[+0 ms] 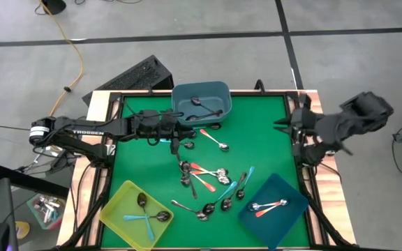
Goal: Sort silverware by color (type)
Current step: Put the orange spoon into the blue bin
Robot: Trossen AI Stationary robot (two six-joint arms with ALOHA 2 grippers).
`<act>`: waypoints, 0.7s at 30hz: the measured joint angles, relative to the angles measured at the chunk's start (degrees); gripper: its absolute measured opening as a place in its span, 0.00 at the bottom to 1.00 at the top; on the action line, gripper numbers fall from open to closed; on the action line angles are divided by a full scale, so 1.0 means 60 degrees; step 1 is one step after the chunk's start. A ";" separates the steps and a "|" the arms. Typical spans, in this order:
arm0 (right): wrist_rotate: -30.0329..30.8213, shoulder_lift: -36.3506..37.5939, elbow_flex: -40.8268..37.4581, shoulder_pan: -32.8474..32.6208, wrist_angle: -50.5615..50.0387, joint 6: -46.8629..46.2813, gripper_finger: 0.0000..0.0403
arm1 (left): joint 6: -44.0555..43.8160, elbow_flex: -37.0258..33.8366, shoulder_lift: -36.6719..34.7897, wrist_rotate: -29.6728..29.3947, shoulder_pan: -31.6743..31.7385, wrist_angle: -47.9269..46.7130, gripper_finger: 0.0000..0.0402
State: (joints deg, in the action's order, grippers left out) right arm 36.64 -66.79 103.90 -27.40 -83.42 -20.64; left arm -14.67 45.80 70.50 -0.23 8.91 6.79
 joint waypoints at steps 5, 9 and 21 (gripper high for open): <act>-0.0002 0.0917 -0.2611 0.0021 0.1622 -0.0491 0.20 | 0.0019 0.0000 0.0000 -0.0004 0.0000 -0.0004 0.21; -0.0069 0.1491 -0.4502 0.0022 0.3199 -0.0510 0.20 | 0.0021 0.0000 0.0000 -0.0004 0.0023 -0.0015 0.21; -0.0598 0.1888 -0.7554 0.1107 0.5144 -0.0486 0.20 | 0.0327 0.0000 0.0000 -0.0022 0.0029 -0.0422 0.21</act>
State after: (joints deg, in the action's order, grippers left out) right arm 33.05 -55.46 58.57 -20.76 -52.55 -23.56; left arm -12.71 45.80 70.50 -0.36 9.08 4.25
